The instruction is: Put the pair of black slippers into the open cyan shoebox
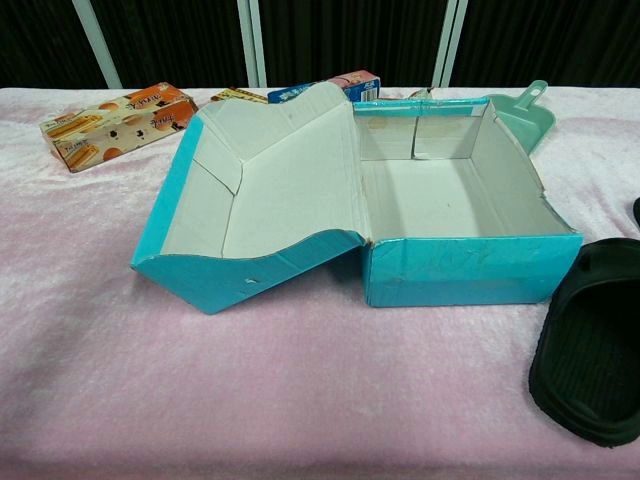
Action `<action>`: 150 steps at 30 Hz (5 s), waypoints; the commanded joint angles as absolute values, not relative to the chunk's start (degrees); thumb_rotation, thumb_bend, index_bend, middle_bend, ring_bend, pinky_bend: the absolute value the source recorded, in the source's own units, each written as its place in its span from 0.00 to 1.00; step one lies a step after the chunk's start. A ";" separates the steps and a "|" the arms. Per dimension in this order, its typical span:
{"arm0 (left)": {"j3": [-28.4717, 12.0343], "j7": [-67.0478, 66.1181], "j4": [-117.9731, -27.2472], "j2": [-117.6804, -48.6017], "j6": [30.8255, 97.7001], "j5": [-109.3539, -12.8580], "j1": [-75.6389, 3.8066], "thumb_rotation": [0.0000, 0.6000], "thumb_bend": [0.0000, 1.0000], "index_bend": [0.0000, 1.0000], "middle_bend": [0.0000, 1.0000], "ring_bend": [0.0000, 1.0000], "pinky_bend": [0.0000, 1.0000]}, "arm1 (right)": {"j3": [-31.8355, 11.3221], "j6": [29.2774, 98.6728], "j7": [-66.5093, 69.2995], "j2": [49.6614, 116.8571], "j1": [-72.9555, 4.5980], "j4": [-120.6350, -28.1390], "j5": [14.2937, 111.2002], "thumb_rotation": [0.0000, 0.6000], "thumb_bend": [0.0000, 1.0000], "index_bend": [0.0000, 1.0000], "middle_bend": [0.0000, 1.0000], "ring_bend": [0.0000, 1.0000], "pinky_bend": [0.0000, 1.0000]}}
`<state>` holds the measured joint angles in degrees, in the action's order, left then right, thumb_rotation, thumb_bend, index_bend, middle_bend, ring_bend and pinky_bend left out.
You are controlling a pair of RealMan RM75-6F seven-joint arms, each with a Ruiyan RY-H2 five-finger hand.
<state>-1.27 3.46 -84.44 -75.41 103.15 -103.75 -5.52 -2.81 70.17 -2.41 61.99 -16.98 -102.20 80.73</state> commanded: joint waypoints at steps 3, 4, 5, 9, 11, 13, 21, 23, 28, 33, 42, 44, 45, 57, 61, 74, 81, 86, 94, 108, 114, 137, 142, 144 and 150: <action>-1.21 3.46 -84.32 -75.52 102.69 -103.54 -5.63 1.00 0.00 0.10 0.18 0.09 0.08 | -2.63 69.26 -3.40 62.00 -17.33 -102.94 80.61 1.00 0.11 0.02 0.09 0.02 0.16; -1.18 3.51 -84.33 -75.55 102.61 -103.53 -5.66 1.00 0.00 0.10 0.18 0.09 0.08 | -2.56 69.04 -3.61 61.94 -17.40 -103.18 80.63 1.00 0.10 0.02 0.09 0.02 0.16; -1.15 3.54 -84.32 -75.57 102.57 -103.54 -5.67 1.00 0.00 0.10 0.18 0.09 0.08 | -2.53 68.90 -3.76 61.90 -17.46 -103.34 80.66 1.00 0.09 0.01 0.08 0.02 0.16; -1.05 3.55 -84.18 -75.66 102.51 -103.56 -5.62 1.00 0.00 0.10 0.18 0.09 0.08 | -2.20 67.59 -4.45 61.50 -17.94 -104.21 80.65 1.00 0.03 0.00 0.05 0.00 0.16; -1.02 3.68 -84.12 -75.70 102.54 -103.52 -5.58 1.00 0.00 0.10 0.18 0.09 0.08 | -2.00 66.41 -4.99 61.15 -18.31 -104.86 80.14 1.00 0.02 0.00 0.04 0.00 0.16; -1.07 3.85 -84.02 -75.70 102.53 -103.30 -5.54 1.00 0.00 0.10 0.18 0.09 0.08 | -2.04 65.09 -6.23 61.00 -18.89 -105.63 79.02 1.00 0.01 0.00 0.03 0.00 0.16; -0.91 4.30 -83.72 -75.65 102.15 -103.13 -5.58 1.00 0.00 0.10 0.18 0.09 0.08 | -3.62 60.66 -8.95 64.05 -21.59 -104.73 72.84 1.00 0.00 0.00 0.01 0.00 0.16; -0.88 4.59 -83.56 -75.70 102.07 -102.90 -5.51 1.00 0.00 0.10 0.18 0.09 0.08 | -4.05 59.33 -8.79 65.68 -22.37 -103.11 71.10 1.00 0.00 0.00 0.01 0.00 0.16; -0.81 4.70 -83.37 -75.66 101.98 -102.79 -5.46 1.00 0.00 0.10 0.18 0.09 0.08 | -4.83 56.94 -8.11 68.72 -23.83 -99.68 68.22 1.00 0.00 0.00 0.01 0.00 0.16; -0.89 4.83 -83.43 -75.62 101.88 -102.55 -5.46 1.00 0.00 0.10 0.18 0.09 0.08 | -4.70 55.89 -7.62 69.87 -24.47 -99.06 67.78 1.00 0.00 0.00 0.01 0.00 0.16; -0.92 4.42 -83.64 -75.63 101.09 -102.31 -5.75 1.00 0.00 0.10 0.18 0.09 0.08 | -4.33 55.34 -14.65 72.01 -25.77 -94.09 61.83 1.00 0.04 0.00 0.01 0.00 0.16; -0.93 4.44 -83.58 -75.60 101.05 -102.14 -5.69 1.00 0.00 0.10 0.18 0.09 0.08 | -4.06 56.08 -19.03 72.85 -26.05 -92.75 58.44 1.00 0.07 0.00 0.02 0.00 0.16; -0.92 4.45 -83.59 -75.60 101.02 -102.10 -5.68 1.00 0.00 0.10 0.18 0.09 0.08 | -3.96 56.16 -20.40 73.04 -26.18 -92.51 57.06 1.00 0.09 0.00 0.03 0.00 0.16; -0.92 4.08 -84.10 -75.36 101.41 -102.37 -5.54 1.00 0.00 0.10 0.18 0.09 0.08 | -2.76 55.69 -28.82 73.66 -28.71 -92.14 51.42 1.00 0.31 0.30 0.38 0.14 0.20; -0.87 4.03 -84.10 -75.30 101.63 -102.35 -5.34 1.00 0.00 0.10 0.18 0.09 0.08 | -2.73 57.25 -27.56 73.28 -28.42 -93.70 54.80 1.00 0.34 0.40 0.47 0.20 0.22; -1.14 4.46 -83.43 -75.60 101.54 -101.96 -5.37 1.00 0.00 0.10 0.18 0.09 0.08 | -3.04 64.00 -28.33 67.27 -27.50 -104.57 64.30 1.00 0.35 0.42 0.47 0.21 0.23; -1.26 4.47 -83.32 -75.77 101.16 -101.88 -5.64 1.00 0.00 0.10 0.18 0.09 0.08 | -5.75 64.72 -29.24 62.61 -28.79 -109.04 63.41 1.00 0.35 0.42 0.47 0.21 0.23; -1.32 4.27 -83.42 -75.83 100.98 -101.87 -5.78 1.00 0.00 0.10 0.18 0.09 0.08 | -8.44 64.65 -29.20 59.45 -30.19 -111.04 61.34 1.00 0.35 0.42 0.46 0.21 0.23; -1.30 3.53 -84.02 -75.75 100.47 -101.93 -6.03 1.00 0.00 0.10 0.18 0.09 0.08 | -13.11 59.31 -20.19 55.13 -33.12 -114.35 59.76 1.00 0.35 0.42 0.45 0.20 0.23; -1.29 1.78 -85.87 -75.06 99.55 -101.90 -6.33 1.00 0.00 0.10 0.18 0.09 0.08 | -22.44 47.56 6.20 61.78 -40.72 -107.83 53.21 1.00 0.32 0.42 0.41 0.11 0.18; -1.28 1.16 -86.49 -74.84 99.06 -101.48 -6.30 1.00 0.00 0.10 0.18 0.09 0.08 | -22.73 47.28 5.75 68.22 -44.92 -102.48 49.57 1.00 0.31 0.42 0.40 0.09 0.17; -1.14 0.46 -87.46 -73.98 99.82 -99.91 -4.55 1.00 0.00 0.10 0.17 0.09 0.08 | -21.88 50.25 -2.81 87.92 -54.77 -81.81 41.02 1.00 0.31 0.42 0.39 0.07 0.15; -1.29 0.18 -87.57 -74.00 99.60 -99.77 -4.56 1.00 0.00 0.09 0.17 0.09 0.08 | -21.67 49.71 -2.94 90.19 -55.13 -79.00 40.74 1.00 0.31 0.42 0.39 0.07 0.15; -1.36 0.05 -87.67 -73.97 99.56 -99.78 -4.57 1.00 0.00 0.09 0.17 0.09 0.08 | -21.46 49.45 -3.26 90.83 -55.35 -78.01 41.00 1.00 0.31 0.42 0.39 0.07 0.15; -1.44 -0.30 -87.76 -73.83 100.09 -99.56 -4.06 1.00 0.00 0.09 0.17 0.09 0.08 | -20.87 47.67 -3.21 91.79 -55.38 -75.06 41.88 1.00 0.29 0.42 0.39 0.07 0.15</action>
<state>-1.43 -0.31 -87.77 -73.84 100.06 -99.59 -4.09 -21.03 48.20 -3.37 91.64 -55.42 -75.46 41.68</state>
